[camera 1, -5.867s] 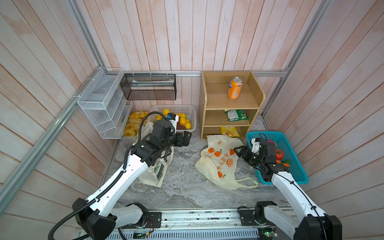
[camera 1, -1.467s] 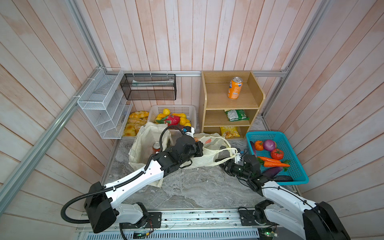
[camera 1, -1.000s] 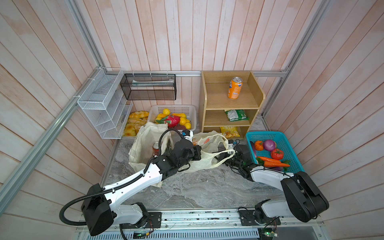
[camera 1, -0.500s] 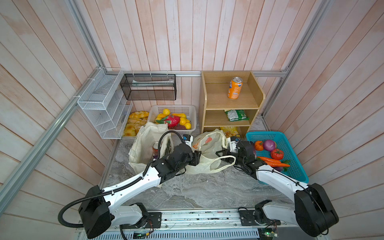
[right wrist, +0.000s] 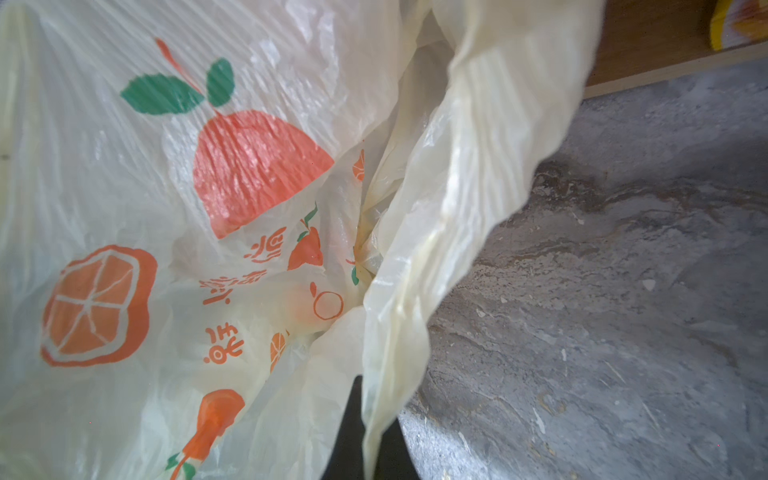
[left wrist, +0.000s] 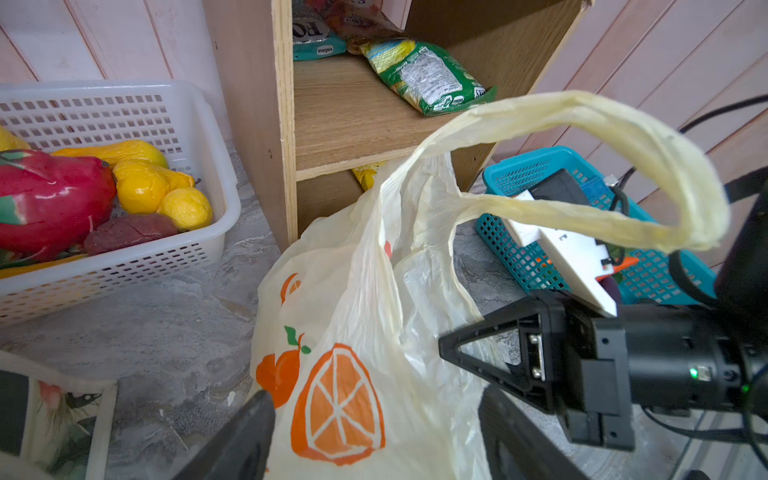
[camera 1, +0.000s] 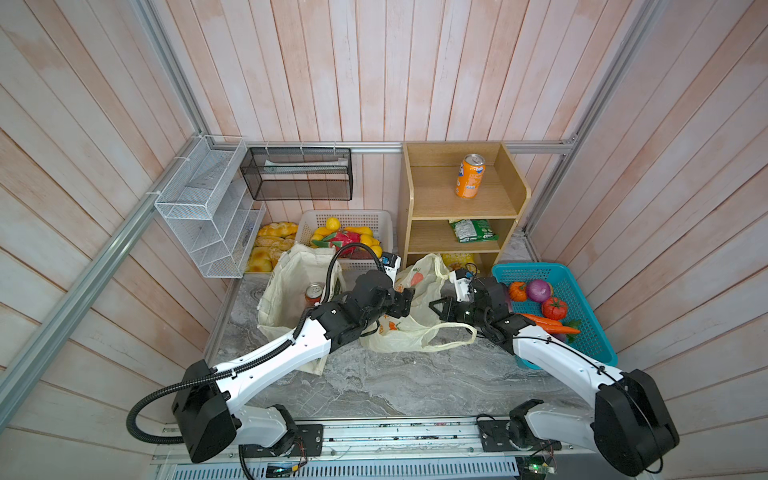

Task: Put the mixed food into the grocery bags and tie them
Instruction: 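Hold the plastic bag's mouth open between the left and right grippers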

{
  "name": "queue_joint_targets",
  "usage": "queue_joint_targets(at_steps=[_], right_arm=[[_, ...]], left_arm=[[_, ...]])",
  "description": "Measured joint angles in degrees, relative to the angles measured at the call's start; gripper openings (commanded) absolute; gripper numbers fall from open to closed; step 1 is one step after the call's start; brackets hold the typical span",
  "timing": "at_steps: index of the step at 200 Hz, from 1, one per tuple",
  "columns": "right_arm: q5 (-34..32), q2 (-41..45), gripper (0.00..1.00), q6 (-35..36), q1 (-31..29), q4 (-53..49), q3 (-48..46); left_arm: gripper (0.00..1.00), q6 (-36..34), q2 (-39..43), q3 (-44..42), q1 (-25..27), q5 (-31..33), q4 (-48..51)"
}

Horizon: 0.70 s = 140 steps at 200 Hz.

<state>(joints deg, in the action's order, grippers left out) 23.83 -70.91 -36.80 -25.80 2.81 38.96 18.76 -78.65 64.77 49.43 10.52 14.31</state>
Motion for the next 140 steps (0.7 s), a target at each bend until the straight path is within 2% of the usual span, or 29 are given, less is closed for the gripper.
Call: queue_joint_targets(at_steps=[72, 82, 91, 127, 140], right_arm=[[0.0, 0.2, 0.0, 0.0, -0.3, -0.1, 1.1], [0.0, 0.5, 0.0, 0.0, -0.4, -0.1, 1.2], [0.0, 0.9, 0.0, 0.0, -0.4, -0.2, 1.2], [-0.5, 1.7, 0.0, 0.5, -0.4, -1.4, 1.4], [-1.3, 1.8, 0.0, 1.0, -0.3, -2.4, 1.4]], left_arm=[[0.81, -0.7, -7.0, 3.0, 0.0, 0.0, 3.4], [0.72, -0.5, -8.0, 3.7, 0.0, 0.1, 4.0], [0.6, -0.8, -8.7, 4.2, 0.0, 0.2, 4.4], [0.0, -0.5, -9.1, 4.4, -0.3, 0.3, 5.3], [0.0, -0.3, -9.0, 4.4, -0.7, 0.4, 5.8]])
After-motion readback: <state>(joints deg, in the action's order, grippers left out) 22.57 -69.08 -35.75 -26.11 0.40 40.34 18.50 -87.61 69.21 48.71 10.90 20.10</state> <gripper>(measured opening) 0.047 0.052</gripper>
